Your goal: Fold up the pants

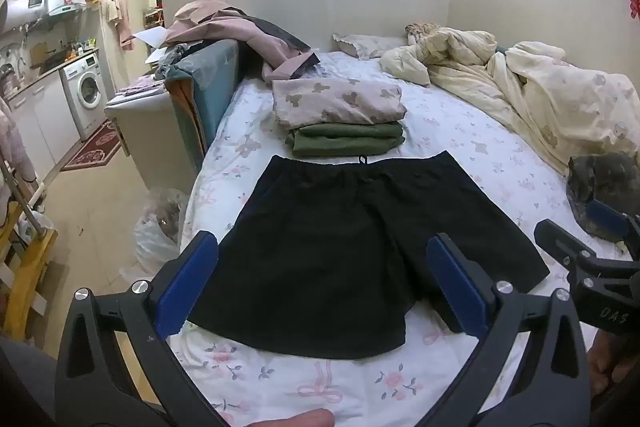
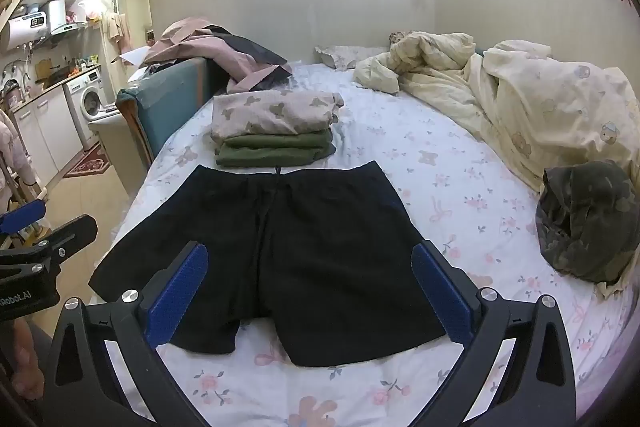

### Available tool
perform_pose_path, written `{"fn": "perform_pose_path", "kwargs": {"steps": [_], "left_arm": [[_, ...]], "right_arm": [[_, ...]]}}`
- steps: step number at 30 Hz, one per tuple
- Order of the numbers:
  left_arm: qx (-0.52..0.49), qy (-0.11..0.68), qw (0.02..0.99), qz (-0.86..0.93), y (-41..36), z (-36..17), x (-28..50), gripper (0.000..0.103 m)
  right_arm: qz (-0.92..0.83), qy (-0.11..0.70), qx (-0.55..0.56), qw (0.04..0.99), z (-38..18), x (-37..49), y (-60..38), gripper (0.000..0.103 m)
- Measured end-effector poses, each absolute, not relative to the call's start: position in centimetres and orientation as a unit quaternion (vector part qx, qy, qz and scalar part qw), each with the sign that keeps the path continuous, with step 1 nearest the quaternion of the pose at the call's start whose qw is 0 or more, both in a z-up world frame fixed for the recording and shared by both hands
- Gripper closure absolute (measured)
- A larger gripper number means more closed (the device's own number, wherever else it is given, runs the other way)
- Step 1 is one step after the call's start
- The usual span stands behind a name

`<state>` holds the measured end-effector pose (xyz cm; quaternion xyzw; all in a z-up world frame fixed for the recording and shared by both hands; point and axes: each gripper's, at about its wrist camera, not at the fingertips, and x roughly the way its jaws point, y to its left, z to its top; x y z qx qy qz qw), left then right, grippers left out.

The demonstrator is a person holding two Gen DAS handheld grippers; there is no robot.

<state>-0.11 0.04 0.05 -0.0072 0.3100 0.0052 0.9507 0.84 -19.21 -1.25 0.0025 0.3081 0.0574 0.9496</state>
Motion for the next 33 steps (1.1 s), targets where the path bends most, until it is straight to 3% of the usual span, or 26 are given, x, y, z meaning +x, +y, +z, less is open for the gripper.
{"fn": "perform_pose_path", "kwargs": {"steps": [33], "left_arm": [[0.006,0.309,0.951,0.009,0.3,-0.2,-0.2,0.000]], "right_arm": [[0.054,0.300,0.008,0.952,-1.8,0.7,-19.2,0.000]]}}
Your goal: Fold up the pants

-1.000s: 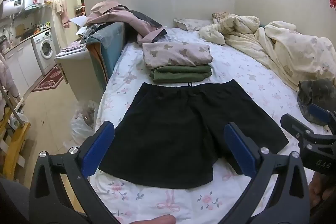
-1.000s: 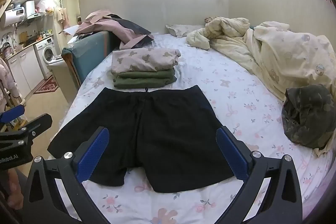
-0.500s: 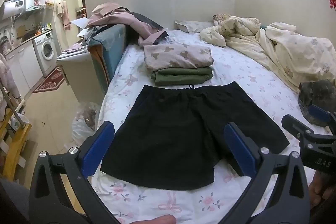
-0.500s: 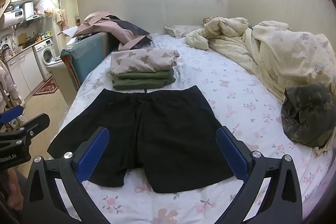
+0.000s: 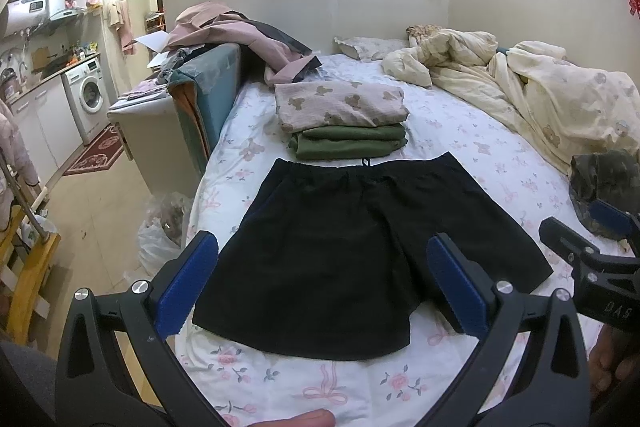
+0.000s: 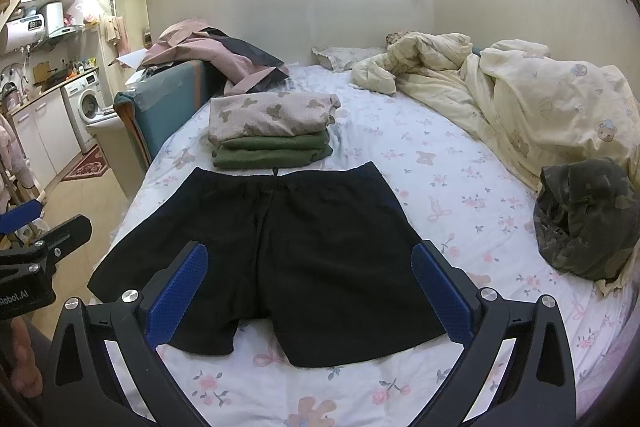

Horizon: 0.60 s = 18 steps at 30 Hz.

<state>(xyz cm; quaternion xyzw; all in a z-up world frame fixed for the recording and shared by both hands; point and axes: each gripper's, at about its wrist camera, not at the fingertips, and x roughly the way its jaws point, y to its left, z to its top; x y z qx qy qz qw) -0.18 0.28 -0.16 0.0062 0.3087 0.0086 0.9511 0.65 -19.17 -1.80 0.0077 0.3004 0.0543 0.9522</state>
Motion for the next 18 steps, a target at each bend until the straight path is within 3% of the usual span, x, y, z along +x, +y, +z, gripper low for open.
{"fn": "perform_pose_path", "kwargs": {"steps": [18], "left_arm": [[0.007,0.306,0.952,0.008,0.09,-0.07,-0.15,0.000]], "right_arm": [[0.056,0.301,0.007,0.952,-1.82,0.57,-19.10,0.000]]}}
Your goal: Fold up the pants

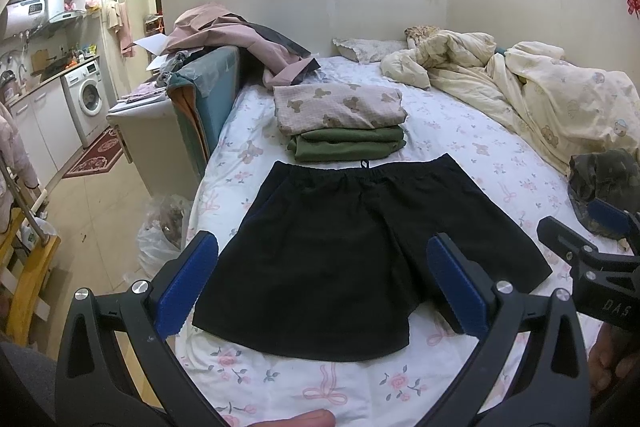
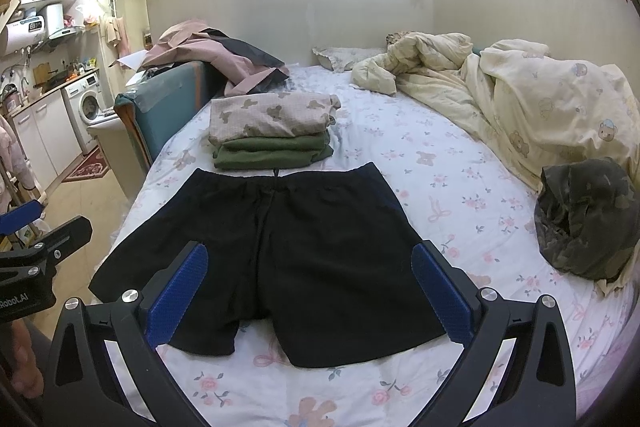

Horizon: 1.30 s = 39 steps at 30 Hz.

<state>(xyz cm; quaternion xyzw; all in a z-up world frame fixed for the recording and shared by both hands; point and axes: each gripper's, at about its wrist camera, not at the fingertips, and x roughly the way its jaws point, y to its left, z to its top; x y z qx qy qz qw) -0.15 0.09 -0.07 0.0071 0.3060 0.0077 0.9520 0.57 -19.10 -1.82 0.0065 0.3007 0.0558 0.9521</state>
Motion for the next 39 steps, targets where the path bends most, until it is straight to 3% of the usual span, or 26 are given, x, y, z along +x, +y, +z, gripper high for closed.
{"fn": "perform_pose_path", "kwargs": {"steps": [39], "left_arm": [[0.011,0.305,0.952,0.011,0.07,-0.03,-0.14,0.000]], "right_arm": [[0.055,0.302,0.003,0.952,-1.91,0.45,-19.01,0.000]]}}
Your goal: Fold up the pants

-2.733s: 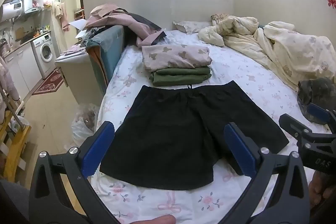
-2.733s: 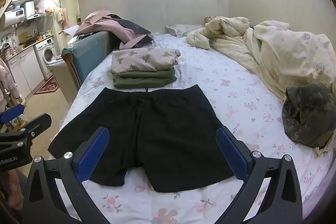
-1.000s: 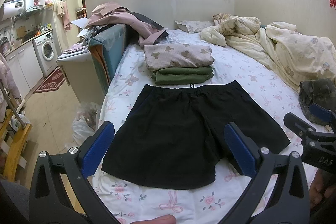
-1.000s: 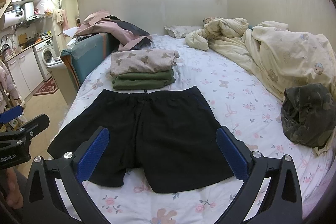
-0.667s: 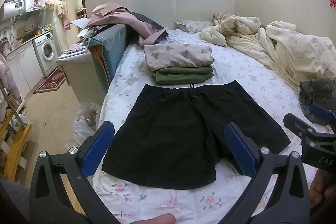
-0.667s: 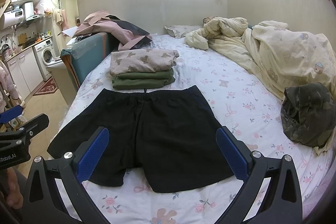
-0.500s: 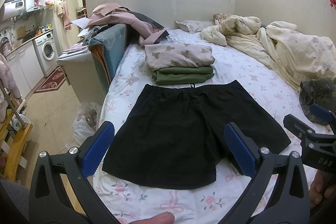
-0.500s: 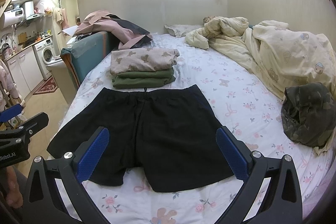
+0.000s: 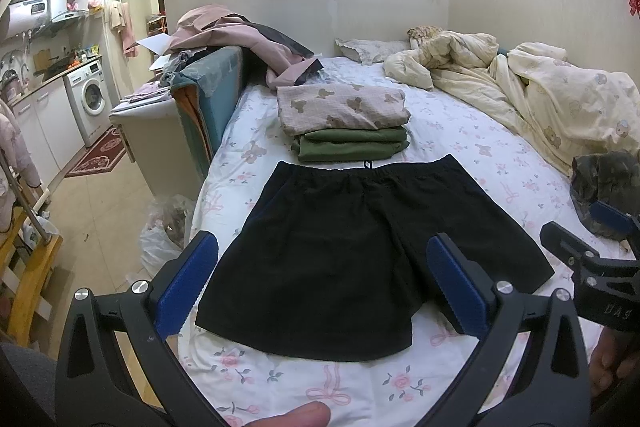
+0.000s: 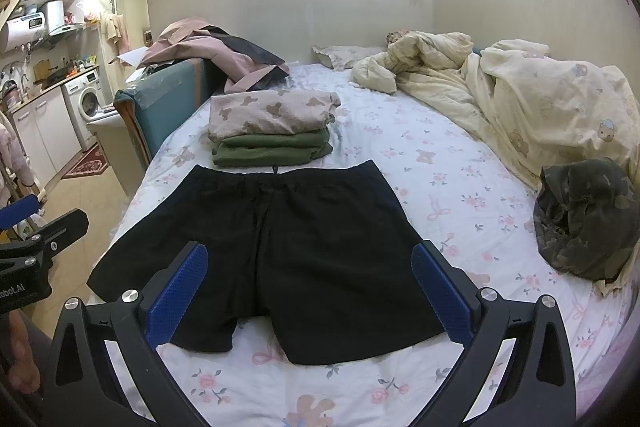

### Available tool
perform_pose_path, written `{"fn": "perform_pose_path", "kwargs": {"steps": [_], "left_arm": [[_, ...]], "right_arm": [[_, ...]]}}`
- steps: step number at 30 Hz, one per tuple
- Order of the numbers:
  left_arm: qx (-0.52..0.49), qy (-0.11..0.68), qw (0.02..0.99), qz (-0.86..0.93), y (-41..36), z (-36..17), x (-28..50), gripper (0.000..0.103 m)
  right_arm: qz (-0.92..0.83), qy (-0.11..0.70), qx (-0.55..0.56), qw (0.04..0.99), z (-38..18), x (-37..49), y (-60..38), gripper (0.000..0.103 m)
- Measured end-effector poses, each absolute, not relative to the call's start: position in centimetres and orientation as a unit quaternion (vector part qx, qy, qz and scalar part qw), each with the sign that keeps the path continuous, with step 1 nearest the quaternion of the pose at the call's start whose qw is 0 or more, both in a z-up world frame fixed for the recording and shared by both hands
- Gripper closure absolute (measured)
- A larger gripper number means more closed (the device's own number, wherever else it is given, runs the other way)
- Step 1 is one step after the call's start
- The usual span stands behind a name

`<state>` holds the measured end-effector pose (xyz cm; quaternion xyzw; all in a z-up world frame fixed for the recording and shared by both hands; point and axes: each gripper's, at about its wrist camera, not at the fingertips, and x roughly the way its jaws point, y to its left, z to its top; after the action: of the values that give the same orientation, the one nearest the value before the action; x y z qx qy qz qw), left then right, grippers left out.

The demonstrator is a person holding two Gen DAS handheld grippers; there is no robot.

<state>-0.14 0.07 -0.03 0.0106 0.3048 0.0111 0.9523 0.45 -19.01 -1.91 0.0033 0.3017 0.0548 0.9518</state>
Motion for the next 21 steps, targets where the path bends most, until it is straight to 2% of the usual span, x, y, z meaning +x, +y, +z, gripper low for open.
{"fn": "perform_pose_path", "kwargs": {"steps": [15,21], "left_arm": [[0.014,0.308,0.951,0.015,0.3,-0.1,-0.1,0.000],[-0.001,0.338,0.940,0.040,1.8,-0.6,1.1,0.000]], "right_arm": [[0.057,0.305,0.008,0.951,-1.9,0.4,-19.2,0.000],[0.040,0.369,0.059,0.927,-3.4,3.0,-24.0,0.000]]}}
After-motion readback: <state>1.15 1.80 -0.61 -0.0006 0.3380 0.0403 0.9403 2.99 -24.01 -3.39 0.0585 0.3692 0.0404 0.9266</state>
